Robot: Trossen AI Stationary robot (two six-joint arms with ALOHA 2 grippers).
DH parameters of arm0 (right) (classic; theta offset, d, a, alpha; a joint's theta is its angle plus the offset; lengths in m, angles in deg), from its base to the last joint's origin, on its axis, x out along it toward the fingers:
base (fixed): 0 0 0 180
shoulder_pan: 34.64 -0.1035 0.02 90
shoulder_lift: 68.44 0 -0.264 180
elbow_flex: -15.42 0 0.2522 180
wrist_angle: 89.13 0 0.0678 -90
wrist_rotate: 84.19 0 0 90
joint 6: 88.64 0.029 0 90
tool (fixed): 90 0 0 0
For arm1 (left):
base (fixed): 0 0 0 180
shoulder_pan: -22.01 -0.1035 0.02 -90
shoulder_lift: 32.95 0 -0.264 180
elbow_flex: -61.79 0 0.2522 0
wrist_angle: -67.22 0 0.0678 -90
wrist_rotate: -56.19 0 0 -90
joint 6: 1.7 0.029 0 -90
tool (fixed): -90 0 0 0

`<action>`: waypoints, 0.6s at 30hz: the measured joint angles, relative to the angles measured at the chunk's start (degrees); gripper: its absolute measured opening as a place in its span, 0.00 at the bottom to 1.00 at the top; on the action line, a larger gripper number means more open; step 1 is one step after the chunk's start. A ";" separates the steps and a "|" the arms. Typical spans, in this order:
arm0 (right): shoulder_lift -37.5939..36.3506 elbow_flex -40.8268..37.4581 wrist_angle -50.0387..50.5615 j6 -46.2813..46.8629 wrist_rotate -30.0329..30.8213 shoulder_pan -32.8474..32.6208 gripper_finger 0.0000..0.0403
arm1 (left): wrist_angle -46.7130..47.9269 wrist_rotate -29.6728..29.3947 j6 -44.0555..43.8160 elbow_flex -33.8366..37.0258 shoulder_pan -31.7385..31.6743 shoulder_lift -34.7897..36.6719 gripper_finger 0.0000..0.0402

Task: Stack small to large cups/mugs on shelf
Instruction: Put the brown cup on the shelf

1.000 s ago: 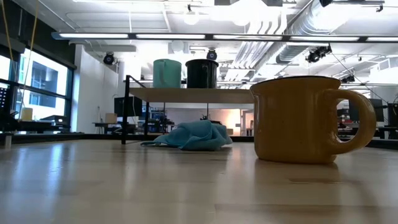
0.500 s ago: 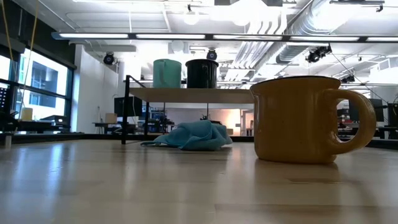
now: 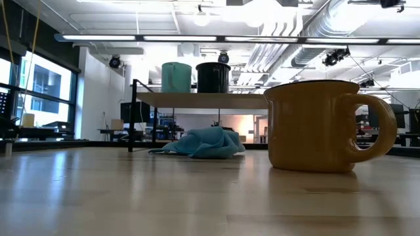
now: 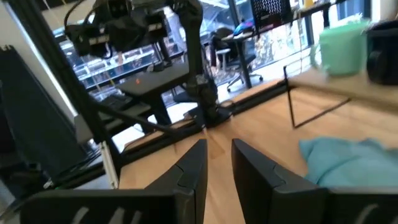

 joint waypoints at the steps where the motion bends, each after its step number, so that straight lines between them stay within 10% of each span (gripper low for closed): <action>1: 0.92 0.00 0.17 1.00 -0.02 -0.28 0.15 | -0.04 -0.02 -0.04 0.00 0.00 0.00 0.16; 18: 5.16 -0.01 6.09 6.90 -14.57 5.26 0.15 | -0.06 -0.04 -0.10 0.00 -0.04 0.02 0.16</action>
